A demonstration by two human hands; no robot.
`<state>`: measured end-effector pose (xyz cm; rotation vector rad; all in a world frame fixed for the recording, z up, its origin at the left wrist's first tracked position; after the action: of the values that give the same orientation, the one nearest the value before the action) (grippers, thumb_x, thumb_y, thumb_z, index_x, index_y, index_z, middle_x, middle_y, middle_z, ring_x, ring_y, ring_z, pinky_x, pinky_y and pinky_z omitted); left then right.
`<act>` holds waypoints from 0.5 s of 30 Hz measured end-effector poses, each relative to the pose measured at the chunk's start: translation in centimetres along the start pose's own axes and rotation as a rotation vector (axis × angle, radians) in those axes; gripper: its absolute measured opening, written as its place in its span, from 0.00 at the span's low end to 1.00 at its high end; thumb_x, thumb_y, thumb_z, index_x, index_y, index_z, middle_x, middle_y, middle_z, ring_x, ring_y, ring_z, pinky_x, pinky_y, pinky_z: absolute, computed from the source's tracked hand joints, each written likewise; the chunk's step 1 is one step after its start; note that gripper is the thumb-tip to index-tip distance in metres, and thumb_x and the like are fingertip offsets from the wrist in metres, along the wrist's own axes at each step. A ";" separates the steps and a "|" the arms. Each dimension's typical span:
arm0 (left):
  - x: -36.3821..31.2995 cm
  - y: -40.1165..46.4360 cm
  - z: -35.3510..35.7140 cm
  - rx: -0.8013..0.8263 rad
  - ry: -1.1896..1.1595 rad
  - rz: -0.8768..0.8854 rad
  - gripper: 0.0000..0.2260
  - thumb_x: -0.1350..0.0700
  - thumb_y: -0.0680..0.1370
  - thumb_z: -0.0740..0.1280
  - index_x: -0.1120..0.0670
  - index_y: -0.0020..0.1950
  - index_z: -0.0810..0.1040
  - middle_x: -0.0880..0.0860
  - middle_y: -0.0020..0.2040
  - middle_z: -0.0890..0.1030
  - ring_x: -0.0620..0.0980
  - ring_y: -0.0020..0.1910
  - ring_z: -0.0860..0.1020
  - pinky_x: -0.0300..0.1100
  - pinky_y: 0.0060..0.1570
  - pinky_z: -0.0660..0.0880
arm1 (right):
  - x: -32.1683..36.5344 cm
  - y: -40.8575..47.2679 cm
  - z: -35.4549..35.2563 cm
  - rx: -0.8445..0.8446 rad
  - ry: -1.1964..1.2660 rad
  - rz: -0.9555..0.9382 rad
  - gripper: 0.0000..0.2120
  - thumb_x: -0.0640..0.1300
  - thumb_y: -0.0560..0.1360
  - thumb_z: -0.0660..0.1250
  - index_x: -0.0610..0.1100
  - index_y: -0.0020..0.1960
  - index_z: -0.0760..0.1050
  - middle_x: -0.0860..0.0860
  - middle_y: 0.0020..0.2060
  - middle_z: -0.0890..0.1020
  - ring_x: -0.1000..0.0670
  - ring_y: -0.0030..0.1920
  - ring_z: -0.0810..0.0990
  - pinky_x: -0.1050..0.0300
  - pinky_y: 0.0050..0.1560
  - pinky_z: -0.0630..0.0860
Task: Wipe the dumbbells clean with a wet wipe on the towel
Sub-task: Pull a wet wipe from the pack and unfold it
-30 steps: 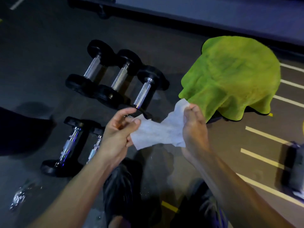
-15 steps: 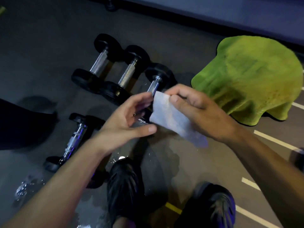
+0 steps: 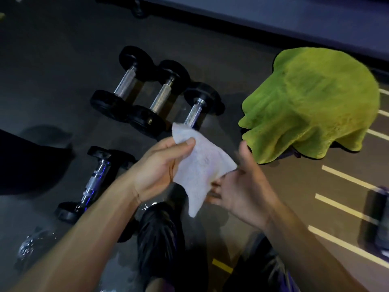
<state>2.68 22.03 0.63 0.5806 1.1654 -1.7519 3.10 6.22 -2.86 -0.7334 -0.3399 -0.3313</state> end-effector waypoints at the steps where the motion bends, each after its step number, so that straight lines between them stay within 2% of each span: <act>1: 0.0 -0.2 -0.1 -0.015 -0.009 0.004 0.09 0.55 0.82 0.67 0.60 0.54 0.83 0.56 0.46 0.87 0.50 0.43 0.87 0.40 0.43 0.83 | -0.1 -0.1 0.2 0.028 -0.009 -0.046 0.40 0.72 0.78 0.54 0.44 0.74 0.74 0.39 0.73 0.76 0.42 0.72 0.74 0.40 0.73 0.68; 4: -0.1 -0.6 -0.1 -0.062 0.022 0.006 0.11 0.56 0.83 0.62 0.61 0.57 0.82 0.54 0.45 0.88 0.48 0.43 0.87 0.38 0.41 0.82 | 0.8 -0.4 -0.1 -0.056 -0.075 -0.230 0.27 0.56 0.82 0.64 0.40 0.74 0.73 0.39 0.70 0.78 0.37 0.73 0.75 0.37 0.73 0.69; 7: 0.5 -0.5 -1.1 -0.192 0.183 0.035 0.10 0.56 0.84 0.64 0.58 0.57 0.84 0.56 0.50 0.88 0.51 0.49 0.87 0.42 0.47 0.82 | 2.0 -0.5 -0.8 -0.178 -0.180 -0.349 0.22 0.49 0.77 0.69 0.40 0.68 0.78 0.39 0.62 0.83 0.37 0.63 0.82 0.41 0.58 0.80; 9: 0.9 -0.5 -1.6 -0.264 0.234 0.027 0.10 0.55 0.84 0.66 0.57 0.57 0.84 0.58 0.54 0.88 0.54 0.52 0.87 0.47 0.52 0.82 | 2.4 -0.7 -0.7 -0.197 -0.276 -0.383 0.18 0.46 0.77 0.71 0.42 0.66 0.79 0.40 0.61 0.84 0.38 0.60 0.84 0.43 0.53 0.82; 12: 1.6 -0.9 -2.1 -0.226 0.143 -0.086 0.14 0.53 0.79 0.70 0.59 0.61 0.84 0.61 0.57 0.87 0.55 0.53 0.86 0.48 0.54 0.83 | 2.6 -1.0 -1.5 -0.274 -0.333 -0.456 0.13 0.39 0.80 0.69 0.38 0.64 0.80 0.36 0.59 0.84 0.35 0.61 0.83 0.40 0.58 0.80; 14: 1.9 -1.2 -2.2 -0.147 0.111 -0.165 0.14 0.56 0.78 0.71 0.58 0.63 0.84 0.63 0.59 0.86 0.56 0.54 0.86 0.48 0.54 0.83 | 2.7 -1.2 -1.8 -0.315 -0.359 -0.493 0.12 0.40 0.80 0.67 0.36 0.61 0.81 0.33 0.57 0.84 0.36 0.58 0.83 0.41 0.57 0.79; 15: 1.9 -1.4 -2.1 -0.110 0.141 -0.173 0.14 0.57 0.79 0.72 0.57 0.64 0.84 0.65 0.61 0.84 0.59 0.56 0.84 0.53 0.58 0.80 | 2.9 -1.4 -1.8 -0.327 -0.362 -0.501 0.13 0.41 0.80 0.67 0.35 0.60 0.81 0.32 0.57 0.84 0.38 0.56 0.83 0.41 0.57 0.78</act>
<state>0.37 23.30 -1.10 0.5575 1.4383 -1.8007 5.48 3.49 -2.08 -1.0296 -0.8309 -0.7416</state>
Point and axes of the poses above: each hand's wrist, its own y-axis towards the middle knuckle, its own z-axis out of the palm, x = y × z, the point moved 6 cm from there along y, towards the middle knuckle
